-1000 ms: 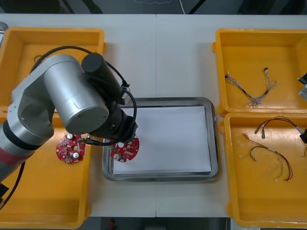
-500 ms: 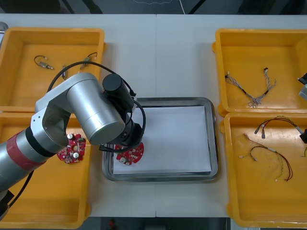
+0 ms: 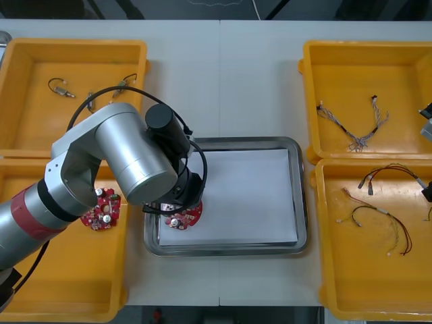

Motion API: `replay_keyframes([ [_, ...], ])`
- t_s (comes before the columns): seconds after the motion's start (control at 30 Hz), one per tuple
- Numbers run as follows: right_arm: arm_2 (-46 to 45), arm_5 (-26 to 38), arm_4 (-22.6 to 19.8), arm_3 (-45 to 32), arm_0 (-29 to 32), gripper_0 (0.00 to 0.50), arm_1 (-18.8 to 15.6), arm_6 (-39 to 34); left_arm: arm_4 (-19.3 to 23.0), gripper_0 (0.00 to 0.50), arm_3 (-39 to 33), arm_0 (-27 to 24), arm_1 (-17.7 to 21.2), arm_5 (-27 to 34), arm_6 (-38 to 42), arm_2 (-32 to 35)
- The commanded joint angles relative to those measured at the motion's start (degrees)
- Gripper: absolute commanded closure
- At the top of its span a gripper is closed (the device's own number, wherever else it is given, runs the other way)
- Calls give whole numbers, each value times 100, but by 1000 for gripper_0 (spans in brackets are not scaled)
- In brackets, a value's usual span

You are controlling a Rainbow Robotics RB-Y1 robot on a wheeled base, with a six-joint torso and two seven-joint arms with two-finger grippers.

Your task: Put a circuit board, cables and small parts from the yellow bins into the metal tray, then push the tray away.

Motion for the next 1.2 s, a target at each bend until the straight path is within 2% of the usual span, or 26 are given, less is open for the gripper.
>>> replay_keyframes([
  [0.03, 45, 19, -12, -47, -105, 500, -203, 11, -16, 0, -495, -213, -170, 127, 918, 267],
  [0.2, 54, 19, -21, -47, -105, 500, -203, 11, 1, 0, -811, -284, -153, 584, 927, 574],
  [0.33, 89, 19, -47, -91, -158, 500, -194, 64, 116, 0, -1154, -319, 14, 1111, 927, 1093],
  [0.57, 871, 19, -38, -302, -799, 500, -212, 29, 406, 0, -1119, -415, 480, 1639, 865, 2086],
  [0.77, 2005, 19, 58, -319, -1714, 500, -203, 29, 520, 0, -662, -433, 902, 1688, 821, 2851],
  [0.97, 3113, -109, 287, -311, -2522, 500, -124, 29, 493, 0, 156, -644, 1262, 1688, 777, 3167],
  [1.2, 4343, -197, 735, -3, -3454, 500, 561, 134, 177, 0, 1386, -908, 1482, 1270, 751, 3361],
])
